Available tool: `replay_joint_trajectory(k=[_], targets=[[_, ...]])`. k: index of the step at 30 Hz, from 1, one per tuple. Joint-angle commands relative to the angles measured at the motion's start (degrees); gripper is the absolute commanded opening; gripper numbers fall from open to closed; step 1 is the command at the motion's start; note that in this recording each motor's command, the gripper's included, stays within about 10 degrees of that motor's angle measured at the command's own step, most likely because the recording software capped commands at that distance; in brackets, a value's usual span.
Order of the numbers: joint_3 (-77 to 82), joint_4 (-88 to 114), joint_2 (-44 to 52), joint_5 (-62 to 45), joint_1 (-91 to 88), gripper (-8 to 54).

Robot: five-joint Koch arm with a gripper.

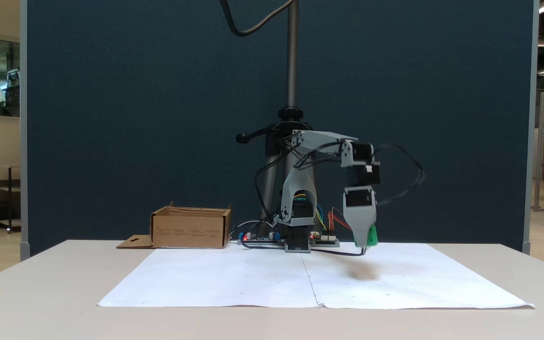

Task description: Grasp a green dice and put it in the bin.

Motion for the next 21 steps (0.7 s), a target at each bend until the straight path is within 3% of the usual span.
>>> replay_joint_trajectory(k=[1, 11, 21], targets=[[-0.9, 1.3, 5.0, -1.1, 0.7, 12.1], [-2.3, 2.2, 8.6, -12.0, 10.7, 12.1], [-2.7, 2.5, 12.8, -30.4, 36.7, 12.1]])
